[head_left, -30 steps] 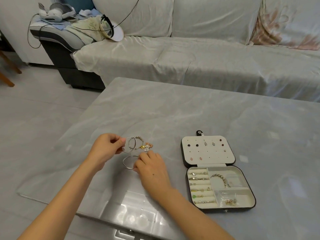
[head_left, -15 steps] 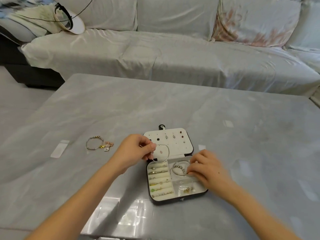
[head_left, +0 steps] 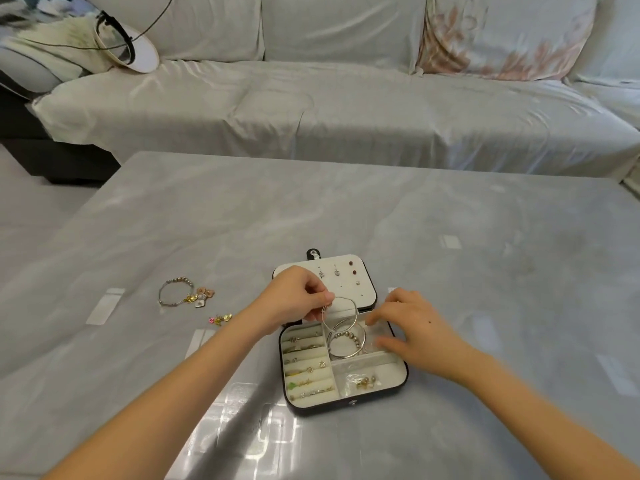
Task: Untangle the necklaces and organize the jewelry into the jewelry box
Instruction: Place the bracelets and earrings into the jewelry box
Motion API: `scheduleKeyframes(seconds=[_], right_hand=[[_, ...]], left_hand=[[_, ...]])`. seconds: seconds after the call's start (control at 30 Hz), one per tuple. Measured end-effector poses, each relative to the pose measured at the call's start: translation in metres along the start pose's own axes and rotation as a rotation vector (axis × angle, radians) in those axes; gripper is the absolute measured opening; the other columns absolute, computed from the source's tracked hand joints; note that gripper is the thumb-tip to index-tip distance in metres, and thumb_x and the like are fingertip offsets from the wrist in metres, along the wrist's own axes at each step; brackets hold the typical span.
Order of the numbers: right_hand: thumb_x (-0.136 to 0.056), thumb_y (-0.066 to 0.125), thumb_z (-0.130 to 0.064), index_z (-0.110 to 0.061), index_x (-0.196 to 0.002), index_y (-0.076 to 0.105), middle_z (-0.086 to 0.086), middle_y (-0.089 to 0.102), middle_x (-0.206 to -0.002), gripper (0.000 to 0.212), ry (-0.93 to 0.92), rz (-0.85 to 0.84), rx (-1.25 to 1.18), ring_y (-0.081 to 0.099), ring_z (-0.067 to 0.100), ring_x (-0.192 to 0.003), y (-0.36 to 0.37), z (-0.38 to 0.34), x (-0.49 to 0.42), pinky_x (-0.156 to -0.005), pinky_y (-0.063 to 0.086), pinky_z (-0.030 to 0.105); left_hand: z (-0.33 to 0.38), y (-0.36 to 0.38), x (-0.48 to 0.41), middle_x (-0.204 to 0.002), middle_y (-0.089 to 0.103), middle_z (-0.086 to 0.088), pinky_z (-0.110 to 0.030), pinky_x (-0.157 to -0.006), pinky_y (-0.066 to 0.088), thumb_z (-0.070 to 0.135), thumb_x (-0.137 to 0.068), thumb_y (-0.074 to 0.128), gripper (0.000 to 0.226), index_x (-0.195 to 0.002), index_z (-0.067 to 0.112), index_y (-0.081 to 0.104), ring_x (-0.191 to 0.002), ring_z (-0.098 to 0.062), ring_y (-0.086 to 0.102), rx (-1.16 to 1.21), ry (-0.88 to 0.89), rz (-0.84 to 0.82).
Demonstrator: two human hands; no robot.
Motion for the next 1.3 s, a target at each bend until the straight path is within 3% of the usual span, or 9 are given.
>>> scheduleKeyframes(seconds=[0.1, 0.23, 0.43, 0.6, 0.87, 0.93, 1.07, 1.2, 1.3], right_hand=[[-0.082, 0.064, -0.045, -0.036, -0.120, 0.056, -0.007, 0.046, -0.106, 0.040, 0.132, -0.153, -0.014, 0.037, 0.012, -0.098, -0.001, 0.006, 0.003, -0.079, 0.025, 0.018], [-0.080, 0.064, -0.046, -0.036, -0.122, 0.055, -0.015, 0.057, -0.110, 0.045, 0.102, -0.212, 0.080, 0.038, 0.008, -0.098, -0.003, -0.002, -0.010, -0.074, 0.019, 0.023], [-0.084, 0.057, -0.045, -0.026, -0.119, 0.059, -0.002, 0.057, -0.113, 0.039, 0.058, -0.207, 0.398, 0.047, 0.021, -0.106, -0.003, -0.020, -0.015, -0.077, 0.023, 0.029], [-0.080, 0.063, -0.035, -0.017, -0.110, 0.063, 0.003, 0.056, -0.110, 0.035, 0.231, -0.140, 0.280, 0.053, 0.022, -0.102, 0.001, -0.024, -0.018, -0.083, 0.040, 0.028], [-0.085, 0.060, -0.023, -0.018, -0.107, 0.059, -0.002, 0.062, -0.108, 0.023, 0.382, 0.031, 0.141, 0.054, 0.017, -0.103, -0.014, -0.021, -0.005, -0.078, 0.034, 0.022], [-0.083, 0.065, -0.023, -0.020, -0.103, 0.063, -0.007, 0.061, -0.098, 0.021, 0.437, 0.046, 0.051, 0.055, 0.011, -0.091, -0.028, -0.016, 0.003, -0.070, 0.033, 0.019], [-0.074, 0.076, -0.024, -0.026, -0.091, 0.072, -0.018, 0.059, -0.072, 0.017, 0.439, -0.134, -0.230, 0.049, -0.002, -0.062, -0.039, -0.016, 0.017, -0.057, 0.036, 0.008], [-0.075, 0.076, -0.023, -0.025, -0.093, 0.073, -0.013, 0.054, -0.068, 0.018, 0.371, -0.248, -0.241, 0.050, 0.005, -0.067, -0.026, -0.026, 0.022, -0.061, 0.037, 0.007], [-0.077, 0.074, -0.027, -0.029, -0.099, 0.072, -0.014, 0.050, -0.073, 0.022, 0.330, -0.253, -0.215, 0.047, 0.002, -0.072, -0.022, -0.028, 0.022, -0.066, 0.035, 0.005]], left_hand=[[0.000, -0.003, -0.001, -0.062, 0.065, -0.005, -0.018, -0.056, 0.049, 0.012, -0.089, 0.061, 0.023, -0.067, 0.009, 0.064, -0.058, -0.012, 0.060, 0.067, -0.011, -0.010], [-0.003, -0.008, 0.001, -0.056, 0.064, -0.001, -0.013, -0.050, 0.045, 0.011, -0.089, 0.061, 0.024, -0.066, 0.008, 0.063, -0.052, -0.005, 0.059, 0.156, -0.032, -0.014], [-0.009, -0.007, 0.001, -0.060, 0.065, -0.003, -0.013, -0.049, 0.044, 0.011, -0.090, 0.060, 0.021, -0.070, 0.005, 0.063, -0.052, -0.005, 0.061, 0.124, -0.036, -0.026], [-0.007, -0.001, -0.004, -0.065, 0.065, -0.008, -0.013, -0.050, 0.046, 0.010, -0.090, 0.060, 0.020, -0.071, 0.005, 0.064, -0.056, -0.011, 0.061, 0.029, -0.003, -0.013], [-0.008, 0.003, -0.009, -0.066, 0.066, -0.007, -0.025, -0.064, 0.052, 0.014, -0.089, 0.062, 0.021, -0.070, 0.005, 0.067, -0.059, -0.012, 0.060, -0.092, 0.025, -0.022], [-0.007, 0.009, -0.012, -0.065, 0.066, -0.005, -0.017, -0.061, 0.048, 0.015, -0.089, 0.062, 0.019, -0.076, 0.003, 0.069, -0.052, -0.003, 0.055, -0.180, 0.046, -0.035], [-0.002, 0.024, -0.016, -0.082, 0.070, -0.003, -0.023, -0.068, 0.043, 0.024, -0.088, 0.063, 0.018, -0.087, 0.009, 0.073, -0.069, -0.008, 0.055, -0.418, 0.116, -0.062], [0.004, 0.033, -0.020, -0.087, 0.068, 0.006, -0.024, -0.069, 0.037, 0.035, -0.085, 0.064, 0.018, -0.094, 0.022, 0.074, -0.087, -0.014, 0.056, -0.653, 0.229, 0.011], [0.004, 0.036, -0.020, -0.081, 0.049, 0.008, -0.025, -0.069, 0.028, 0.039, -0.085, 0.064, 0.018, -0.094, 0.026, 0.073, -0.084, -0.014, 0.039, -0.809, 0.342, 0.018]])
Point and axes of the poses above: each hand's wrist, its own x-axis away from the middle knuckle, its own y-axis out of the palm, z = x × y, the point moved 2 cm from there along -x, towards the middle knuckle
